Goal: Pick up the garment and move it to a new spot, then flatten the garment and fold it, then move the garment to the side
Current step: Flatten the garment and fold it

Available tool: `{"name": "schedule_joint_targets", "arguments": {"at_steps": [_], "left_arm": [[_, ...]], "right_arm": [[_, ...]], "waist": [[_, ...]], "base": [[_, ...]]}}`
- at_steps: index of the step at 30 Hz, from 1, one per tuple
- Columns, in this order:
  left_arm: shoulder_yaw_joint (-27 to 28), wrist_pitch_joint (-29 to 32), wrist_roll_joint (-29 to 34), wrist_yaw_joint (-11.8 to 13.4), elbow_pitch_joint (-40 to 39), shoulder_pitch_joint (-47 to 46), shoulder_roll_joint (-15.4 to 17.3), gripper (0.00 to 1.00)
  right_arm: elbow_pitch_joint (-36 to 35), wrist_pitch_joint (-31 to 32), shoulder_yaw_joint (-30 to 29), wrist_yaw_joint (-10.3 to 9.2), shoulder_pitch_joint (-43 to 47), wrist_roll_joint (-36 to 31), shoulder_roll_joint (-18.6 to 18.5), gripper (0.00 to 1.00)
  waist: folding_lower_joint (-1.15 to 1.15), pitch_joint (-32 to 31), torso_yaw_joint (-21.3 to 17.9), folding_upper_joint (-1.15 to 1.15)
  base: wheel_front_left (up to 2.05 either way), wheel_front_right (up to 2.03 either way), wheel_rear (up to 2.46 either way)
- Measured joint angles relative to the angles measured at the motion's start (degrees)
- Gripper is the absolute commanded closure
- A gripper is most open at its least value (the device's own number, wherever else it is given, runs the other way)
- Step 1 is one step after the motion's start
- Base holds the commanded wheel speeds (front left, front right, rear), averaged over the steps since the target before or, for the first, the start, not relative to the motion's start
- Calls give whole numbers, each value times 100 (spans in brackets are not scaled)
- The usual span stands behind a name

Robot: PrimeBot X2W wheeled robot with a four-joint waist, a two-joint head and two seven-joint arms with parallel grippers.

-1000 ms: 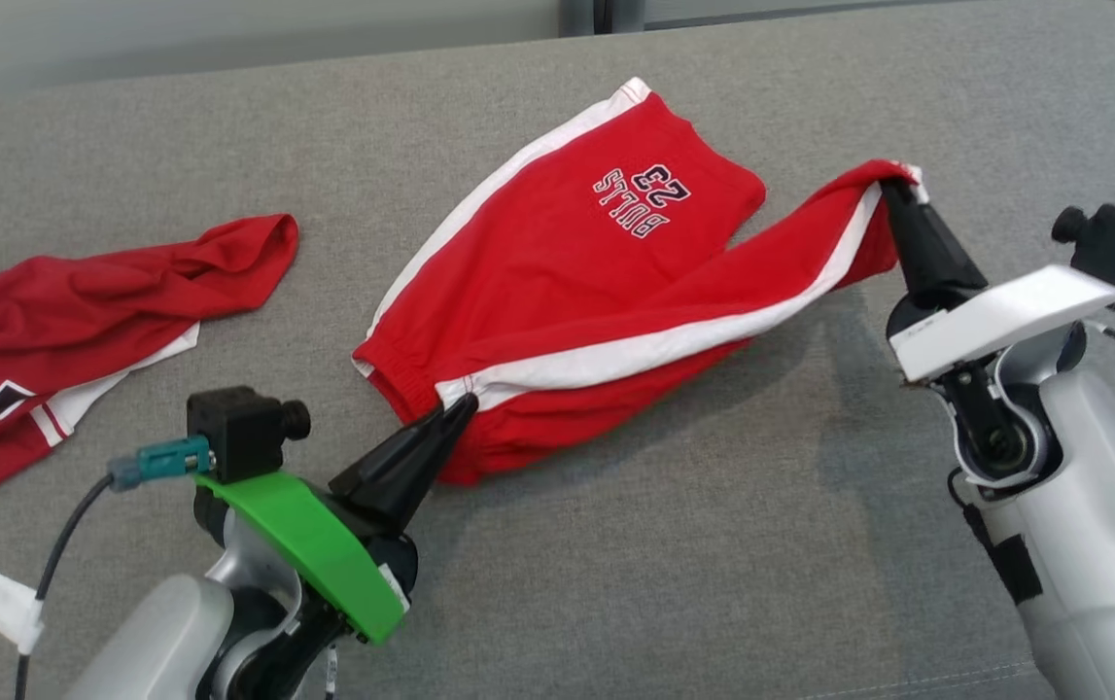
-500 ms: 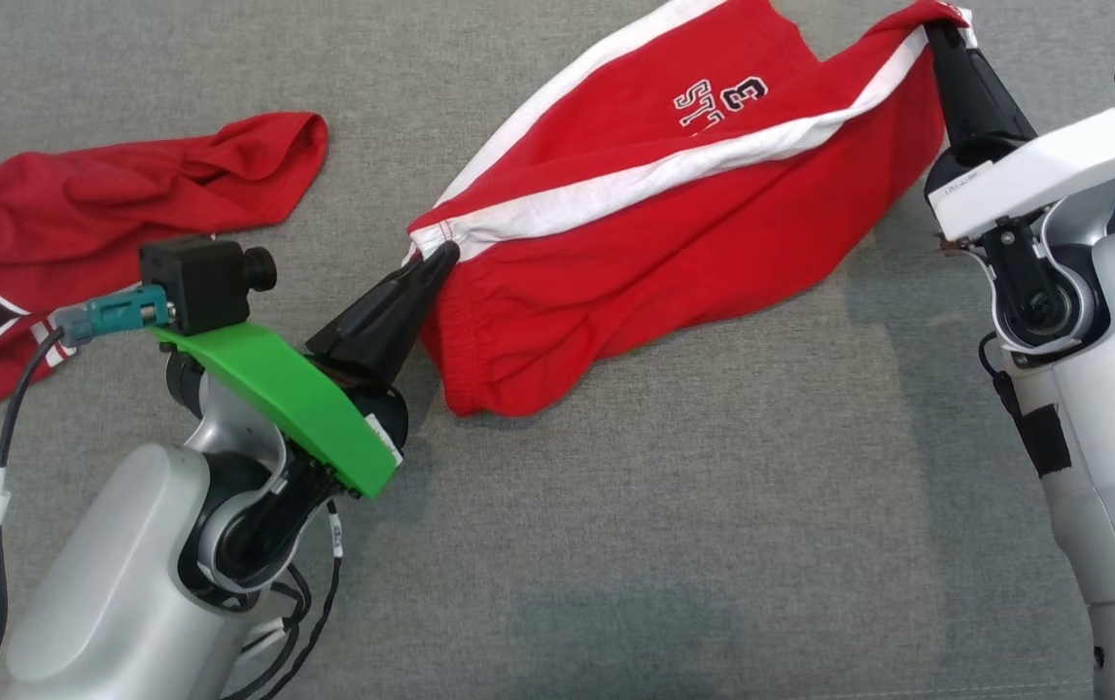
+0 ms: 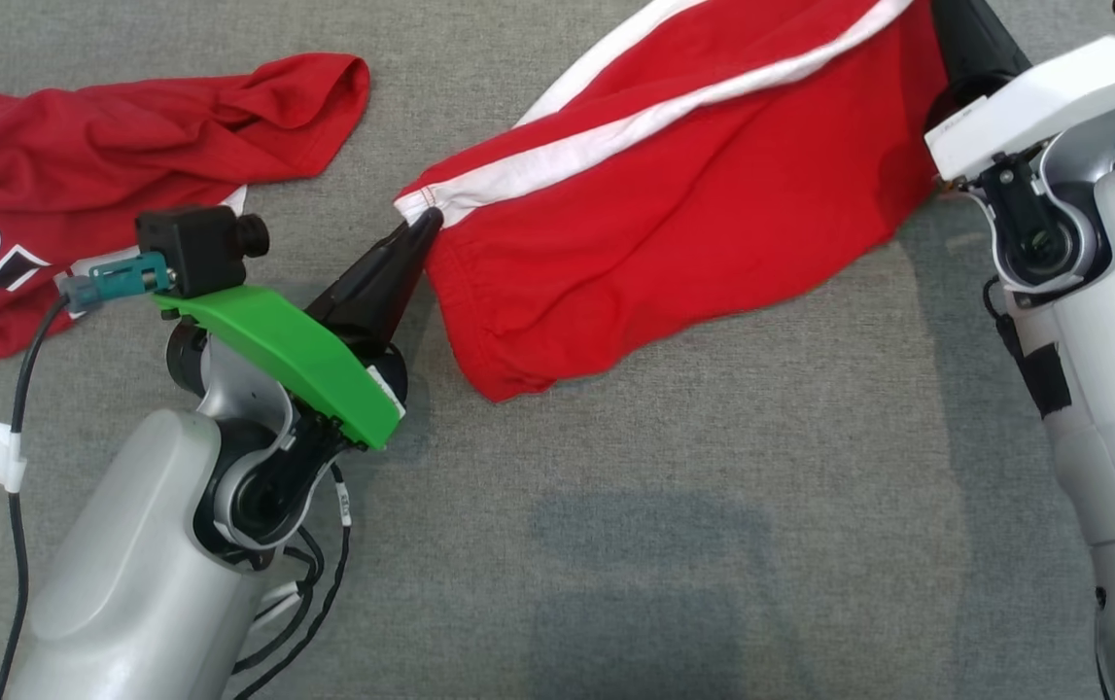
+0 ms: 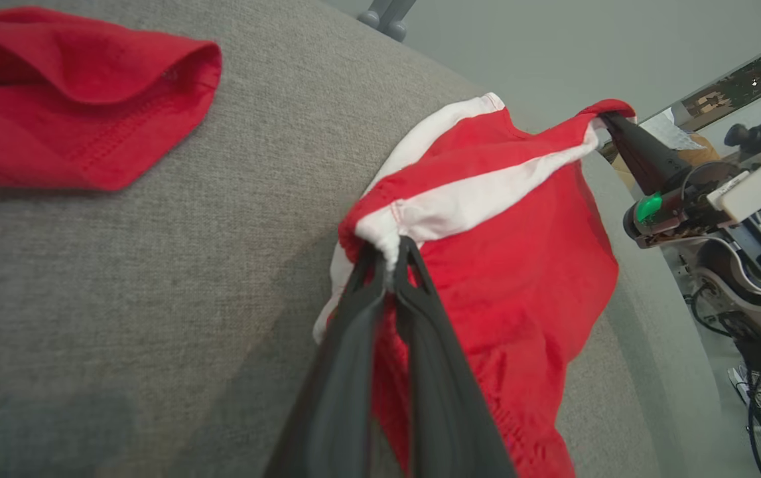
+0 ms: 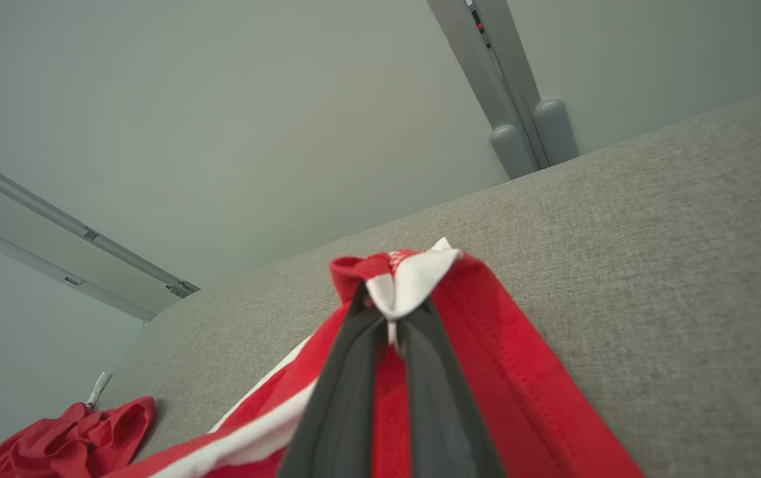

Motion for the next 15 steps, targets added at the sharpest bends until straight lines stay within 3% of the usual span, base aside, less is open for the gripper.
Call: {"name": "schedule_joint_targets", "arguments": {"at_steps": [10,15], "left_arm": [[64,-125,48,18,316,-222,-100,100],[30,-165,48,18,501,-298,-186,100]], "right_arm": [[459,129,22,-69,-471,-155,-44,100],[671,135,80,-68,-670,-176,-21,89]], "waist": [[0,127,117,0],[0,165,166,0]], "base": [[0,0,0],[0,0,0]]}}
